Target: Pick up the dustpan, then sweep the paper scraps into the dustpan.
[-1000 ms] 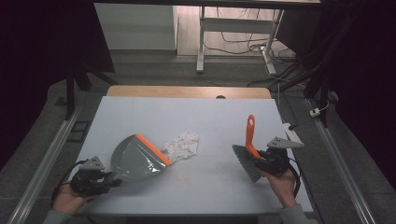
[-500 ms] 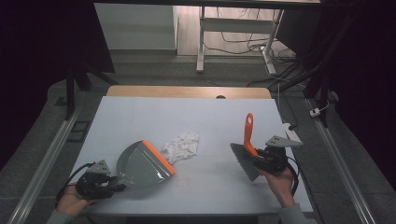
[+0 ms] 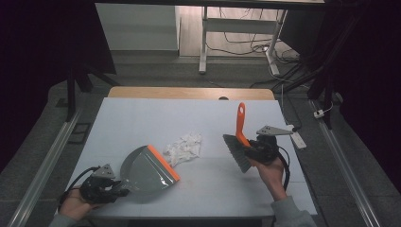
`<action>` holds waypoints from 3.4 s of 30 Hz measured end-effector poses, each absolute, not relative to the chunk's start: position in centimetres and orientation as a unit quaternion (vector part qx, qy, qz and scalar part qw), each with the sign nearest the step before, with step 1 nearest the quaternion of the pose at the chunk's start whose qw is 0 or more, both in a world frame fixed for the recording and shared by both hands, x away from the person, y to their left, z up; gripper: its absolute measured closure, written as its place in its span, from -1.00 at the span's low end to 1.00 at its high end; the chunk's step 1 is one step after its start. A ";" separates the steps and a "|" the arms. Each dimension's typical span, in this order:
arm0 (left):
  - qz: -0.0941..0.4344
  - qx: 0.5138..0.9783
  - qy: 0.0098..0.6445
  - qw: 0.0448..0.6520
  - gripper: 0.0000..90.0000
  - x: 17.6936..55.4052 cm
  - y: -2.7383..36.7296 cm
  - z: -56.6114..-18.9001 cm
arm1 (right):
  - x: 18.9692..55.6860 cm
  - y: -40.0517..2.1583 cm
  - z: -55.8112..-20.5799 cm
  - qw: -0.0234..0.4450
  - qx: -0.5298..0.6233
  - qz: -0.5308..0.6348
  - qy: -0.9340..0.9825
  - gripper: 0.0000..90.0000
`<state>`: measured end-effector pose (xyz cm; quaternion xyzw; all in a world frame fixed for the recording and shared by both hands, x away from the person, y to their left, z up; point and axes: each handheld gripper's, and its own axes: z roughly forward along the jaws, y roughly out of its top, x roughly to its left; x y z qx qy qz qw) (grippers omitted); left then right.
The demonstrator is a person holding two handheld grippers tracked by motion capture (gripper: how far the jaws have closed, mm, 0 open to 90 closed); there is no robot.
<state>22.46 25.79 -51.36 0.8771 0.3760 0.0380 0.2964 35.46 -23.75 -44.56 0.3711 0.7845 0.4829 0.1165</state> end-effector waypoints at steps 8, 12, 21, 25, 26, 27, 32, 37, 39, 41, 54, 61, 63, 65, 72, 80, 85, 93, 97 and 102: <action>0.038 0.880 0.370 0.295 0.37 22.6 25.7 -51.4 | 37.0 -22.2 -44.0 0.109 0.380 0.487 0.778 0.56; 0.036 0.879 0.371 0.298 0.38 22.7 25.7 -51.4 | 37.7 -21.5 -43.8 0.108 0.382 0.493 0.774 0.56; 0.030 0.883 0.367 0.293 0.37 22.8 25.5 -51.6 | 39.4 -19.7 -44.0 0.104 0.390 0.490 0.773 0.56; 0.029 0.882 0.367 0.293 0.37 22.8 25.5 -51.7 | 40.3 -18.7 -44.2 0.104 0.392 0.487 0.773 0.56; 0.029 0.882 0.367 0.293 0.37 22.9 25.5 -51.8 | 40.5 -18.5 -44.2 0.102 0.393 0.486 0.774 0.56; 0.029 0.882 0.367 0.293 0.37 22.9 25.5 -51.8 | 40.7 -18.3 -44.3 0.103 0.394 0.484 0.775 0.56; 0.027 0.882 0.368 0.293 0.37 22.9 25.5 -51.8 | 41.5 -17.2 -44.5 0.104 0.394 0.478 0.778 0.56; 0.026 0.881 0.370 0.295 0.37 23.0 25.6 -51.8 | 42.1 -16.4 -44.8 0.106 0.395 0.472 0.781 0.56; 0.027 0.880 0.370 0.295 0.37 23.0 25.6 -51.8 | 42.3 -16.0 -44.9 0.106 0.393 0.471 0.782 0.56; 0.027 0.881 0.369 0.295 0.37 23.1 25.6 -51.9 | 42.4 -15.7 -45.0 0.106 0.392 0.468 0.785 0.56; 0.026 0.882 0.367 0.295 0.37 23.1 25.4 -52.0 | 43.4 -13.2 -45.8 0.108 0.390 0.449 0.797 0.56; 0.023 0.883 0.363 0.296 0.37 23.3 25.3 -52.0 | 44.2 -11.9 -46.4 0.119 0.388 0.425 0.809 0.56; 0.022 0.883 0.363 0.296 0.37 23.3 25.2 -52.1 | 44.6 -11.7 -46.6 0.118 0.390 0.420 0.811 0.56; 0.021 0.883 0.363 0.297 0.37 23.3 25.2 -52.1 | 45.0 -11.4 -46.9 0.120 0.393 0.412 0.813 0.56; 0.019 0.883 0.362 0.298 0.37 23.4 25.1 -52.1 | 46.1 -11.1 -47.9 0.123 0.406 0.396 0.814 0.56; 0.019 0.883 0.362 0.299 0.37 23.5 25.0 -52.1 | 46.9 -10.0 -48.1 0.123 0.408 0.381 0.821 0.56; 0.018 0.883 0.361 0.298 0.37 23.6 25.0 -52.2 | 47.0 -9.5 -48.3 0.118 0.408 0.370 0.826 0.56; 0.018 0.883 0.361 0.299 0.37 23.6 24.9 -52.2 | 46.7 -8.5 -48.9 0.092 0.403 0.365 0.835 0.56; 0.017 0.882 0.362 0.300 0.37 23.6 24.9 -52.2 | 46.0 -7.3 -49.2 0.081 0.385 0.363 0.845 0.57; 0.018 0.882 0.363 0.299 0.37 23.7 24.9 -52.2 | 44.9 -6.1 -49.3 0.066 0.366 0.362 0.855 0.57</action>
